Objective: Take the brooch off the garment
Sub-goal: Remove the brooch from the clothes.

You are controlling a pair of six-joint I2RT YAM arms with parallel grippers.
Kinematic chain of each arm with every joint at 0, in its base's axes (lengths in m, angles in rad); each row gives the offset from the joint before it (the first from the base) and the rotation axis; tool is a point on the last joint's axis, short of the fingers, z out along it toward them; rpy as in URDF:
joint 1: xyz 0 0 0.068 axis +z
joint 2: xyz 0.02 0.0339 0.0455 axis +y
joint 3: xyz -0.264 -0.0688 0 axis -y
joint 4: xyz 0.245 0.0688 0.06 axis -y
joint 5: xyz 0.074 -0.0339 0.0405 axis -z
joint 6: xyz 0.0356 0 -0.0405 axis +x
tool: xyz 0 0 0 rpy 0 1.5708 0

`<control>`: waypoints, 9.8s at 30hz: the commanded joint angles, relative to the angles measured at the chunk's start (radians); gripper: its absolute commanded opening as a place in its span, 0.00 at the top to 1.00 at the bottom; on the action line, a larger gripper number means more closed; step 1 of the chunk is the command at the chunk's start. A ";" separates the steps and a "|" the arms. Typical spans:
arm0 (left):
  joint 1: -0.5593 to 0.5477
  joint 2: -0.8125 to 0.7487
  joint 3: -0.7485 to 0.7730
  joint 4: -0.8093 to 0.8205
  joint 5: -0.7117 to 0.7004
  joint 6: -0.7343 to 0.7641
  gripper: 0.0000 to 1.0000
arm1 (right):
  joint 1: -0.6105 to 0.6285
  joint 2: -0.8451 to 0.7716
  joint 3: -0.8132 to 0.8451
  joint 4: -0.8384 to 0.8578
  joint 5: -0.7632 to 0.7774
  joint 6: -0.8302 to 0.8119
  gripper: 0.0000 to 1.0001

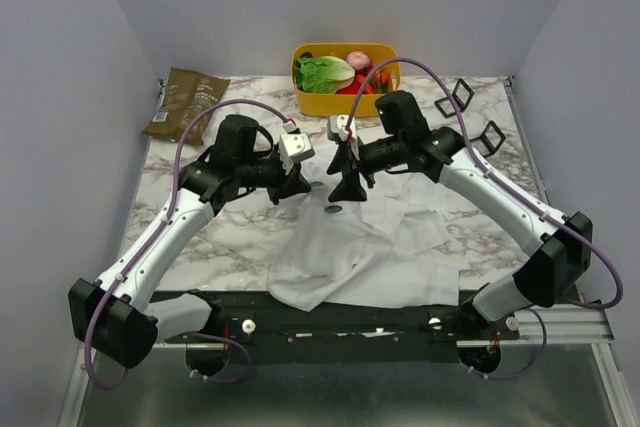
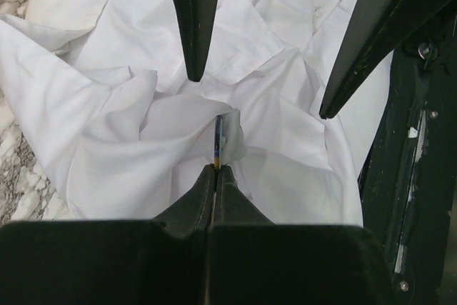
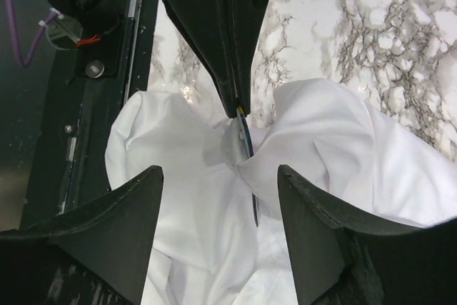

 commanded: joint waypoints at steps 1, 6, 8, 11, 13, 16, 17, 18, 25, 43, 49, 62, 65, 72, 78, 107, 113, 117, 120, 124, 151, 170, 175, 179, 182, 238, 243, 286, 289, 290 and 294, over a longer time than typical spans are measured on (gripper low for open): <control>0.005 -0.043 -0.008 0.058 -0.022 -0.032 1.00 | 0.005 -0.020 -0.025 -0.005 0.051 -0.016 0.28; 0.007 -0.056 -0.007 0.066 -0.025 -0.041 1.00 | 0.005 -0.003 -0.044 0.035 0.046 0.026 0.34; 0.008 -0.056 -0.005 0.069 -0.025 -0.049 1.00 | 0.005 0.005 -0.042 0.046 0.049 0.034 0.38; 0.012 -0.057 -0.007 0.074 -0.028 -0.058 1.00 | 0.005 0.012 -0.047 0.060 0.046 0.048 0.50; 0.012 -0.057 -0.008 0.081 -0.028 -0.061 1.00 | 0.006 0.017 -0.050 0.067 0.037 0.056 0.52; 0.013 -0.054 -0.007 0.086 -0.025 -0.069 1.00 | 0.006 0.026 -0.056 0.083 0.027 0.069 0.58; 0.013 -0.053 -0.007 0.088 -0.026 -0.071 1.00 | 0.009 0.028 -0.057 0.084 0.029 0.071 0.60; 0.013 -0.047 -0.005 0.092 -0.025 -0.072 1.00 | 0.011 0.031 -0.059 0.086 0.031 0.073 0.62; 0.016 -0.039 -0.014 0.111 -0.023 -0.087 1.00 | 0.035 0.054 -0.053 0.083 0.015 0.062 0.74; 0.047 -0.071 -0.042 0.167 -0.002 -0.133 1.00 | 0.095 0.129 -0.034 0.014 0.057 -0.007 0.99; 0.053 -0.085 -0.053 0.171 0.004 -0.135 1.00 | 0.097 0.095 -0.031 -0.005 0.092 -0.030 0.99; 0.067 -0.102 -0.063 0.172 0.006 -0.143 1.00 | 0.097 0.063 -0.044 -0.003 0.112 -0.035 0.99; 0.067 -0.103 -0.062 0.167 -0.002 -0.138 1.00 | 0.097 0.055 -0.042 0.002 0.141 -0.035 0.99; 0.067 -0.077 -0.011 0.065 -0.061 -0.060 1.00 | 0.095 -0.015 -0.071 0.077 0.302 -0.023 0.99; 0.062 -0.005 0.099 -0.091 -0.112 0.021 1.00 | 0.095 -0.041 -0.113 0.132 0.363 -0.009 0.99; -0.111 0.233 0.355 -0.534 -0.545 0.012 1.00 | 0.097 0.020 -0.080 0.213 0.209 0.189 0.32; -0.111 0.276 0.395 -0.584 -0.462 -0.014 1.00 | 0.097 0.045 -0.079 0.230 0.159 0.223 0.28; -0.111 0.299 0.438 -0.633 -0.378 -0.023 1.00 | 0.097 0.016 -0.114 0.252 0.045 0.218 0.27; -0.111 0.309 0.467 -0.650 -0.361 -0.023 1.00 | 0.095 -0.040 -0.133 0.250 -0.037 0.195 0.27; -0.111 0.305 0.467 -0.649 -0.377 -0.031 1.00 | 0.092 -0.142 -0.142 0.249 -0.026 0.169 0.26; -0.162 0.299 0.581 -0.776 -0.118 0.026 1.00 | -0.010 -0.050 -0.220 0.385 -0.382 0.330 0.20; -0.177 0.293 0.636 -0.808 -0.025 0.071 1.00 | -0.095 -0.047 -0.341 0.712 -0.468 0.605 0.20; -0.177 0.303 0.670 -0.813 -0.019 0.071 1.00 | -0.093 -0.050 -0.341 0.722 -0.480 0.616 0.20; -0.179 0.309 0.670 -0.813 -0.020 0.069 1.00 | -0.086 -0.058 -0.347 0.729 -0.489 0.622 0.20; -0.177 0.311 0.656 -0.798 -0.029 0.063 1.00 | -0.084 -0.066 -0.360 0.759 -0.515 0.648 0.20; -0.171 0.201 0.570 -0.641 -0.204 0.049 0.29 | -0.056 -0.150 -0.340 0.623 -0.285 0.534 0.99; -0.169 0.141 0.472 -0.564 -0.270 0.052 0.01 | -0.081 -0.187 -0.304 0.486 -0.267 0.413 0.99; -0.169 0.111 0.260 -0.187 -0.127 0.101 0.19 | -0.104 -0.145 -0.294 0.492 -0.347 0.436 0.99; -0.169 0.139 0.279 -0.190 -0.135 0.100 0.23 | -0.104 -0.159 -0.306 0.503 -0.347 0.442 0.99; -0.169 0.154 0.289 -0.193 -0.135 0.100 0.27 | -0.104 -0.162 -0.314 0.509 -0.344 0.442 0.99; -0.169 0.174 0.309 -0.207 -0.118 0.100 0.53 | -0.103 -0.169 -0.326 0.518 -0.339 0.444 0.99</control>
